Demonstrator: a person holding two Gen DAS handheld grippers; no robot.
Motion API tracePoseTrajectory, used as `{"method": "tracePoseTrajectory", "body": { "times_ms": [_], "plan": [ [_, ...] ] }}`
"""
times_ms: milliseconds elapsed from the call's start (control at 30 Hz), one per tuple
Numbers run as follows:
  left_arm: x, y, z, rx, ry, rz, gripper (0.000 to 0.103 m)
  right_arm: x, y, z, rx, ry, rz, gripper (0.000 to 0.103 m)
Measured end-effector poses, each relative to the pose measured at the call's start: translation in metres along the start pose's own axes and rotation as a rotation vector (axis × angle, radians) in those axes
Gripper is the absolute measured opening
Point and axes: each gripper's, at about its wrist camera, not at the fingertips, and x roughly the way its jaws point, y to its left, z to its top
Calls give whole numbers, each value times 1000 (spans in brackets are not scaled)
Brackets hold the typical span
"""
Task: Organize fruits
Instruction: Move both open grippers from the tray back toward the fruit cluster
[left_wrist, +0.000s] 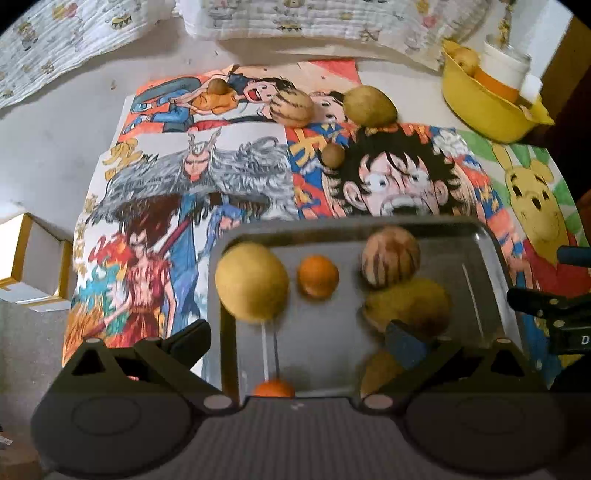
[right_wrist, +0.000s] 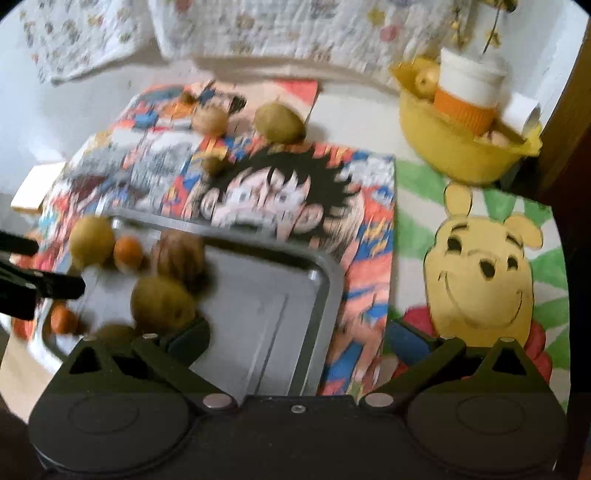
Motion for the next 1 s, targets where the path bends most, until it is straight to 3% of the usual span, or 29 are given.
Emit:
{"method": "tracePoseTrajectory", "body": {
  "times_ms": [267,600,1000],
  "plan": [
    [17,10,39,-1,13,-14,102,14,-1,28,32,-74,-12,102],
    [42,20,78,11,23,-50,102,40,4,46,79,-63,-18,102],
    [65,33,100,13,6,-103,102,61,11,57,96,-56,-30,102]
  ]
}}
